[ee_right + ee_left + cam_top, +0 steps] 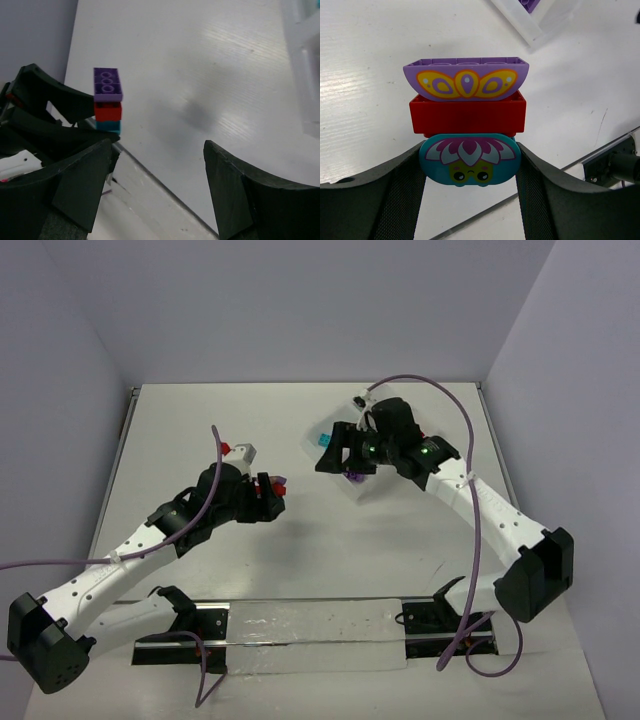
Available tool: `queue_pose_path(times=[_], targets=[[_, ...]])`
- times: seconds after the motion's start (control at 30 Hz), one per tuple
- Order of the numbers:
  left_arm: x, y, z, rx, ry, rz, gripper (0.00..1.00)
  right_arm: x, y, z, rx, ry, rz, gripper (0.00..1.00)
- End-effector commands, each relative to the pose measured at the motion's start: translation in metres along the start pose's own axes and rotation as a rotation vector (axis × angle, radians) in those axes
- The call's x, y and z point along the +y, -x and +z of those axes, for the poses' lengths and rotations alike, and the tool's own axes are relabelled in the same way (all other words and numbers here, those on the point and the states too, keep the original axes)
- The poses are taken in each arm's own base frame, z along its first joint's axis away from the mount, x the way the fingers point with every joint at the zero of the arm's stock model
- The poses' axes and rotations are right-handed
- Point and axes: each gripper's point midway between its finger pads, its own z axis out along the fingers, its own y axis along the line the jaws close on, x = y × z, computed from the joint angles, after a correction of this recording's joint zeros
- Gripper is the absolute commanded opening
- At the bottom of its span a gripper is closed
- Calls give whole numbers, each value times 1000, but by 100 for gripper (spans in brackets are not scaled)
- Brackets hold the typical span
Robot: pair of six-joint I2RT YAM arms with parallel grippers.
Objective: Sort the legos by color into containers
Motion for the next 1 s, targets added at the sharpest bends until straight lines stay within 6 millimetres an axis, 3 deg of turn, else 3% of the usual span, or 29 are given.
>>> queue_pose_path(times=[0.0,0.13,0.33,0.7,0.77,0.87,0.9,0.93,0.97], targets=[[-19,17,-4,-61,-83,21,0,45,-1,24,65,118,9,81],[-18,16,-5,-62,-83,22,0,61,-6,47,100,145,28,82],[-20,18,-11,-75,-93,22,0,70,-7,72,128,165,55,82],[-18,15,-12,-68,-94,17,0,88,-23,83,180,242,52,79],[-18,16,-13,-73,-94,19,0,92,-28,87,201,257,52,74],[-17,17,-14,-75,-89,20,0,98,-35,88,228,291,53,59],[-17,16,-14,-74,-88,22,0,101,-35,89,228,308,50,51],[-17,16,-15,-74,-86,20,0,103,-38,88,237,321,57,33],[-16,16,-15,-74,-83,18,0,106,-36,87,229,339,54,22]])
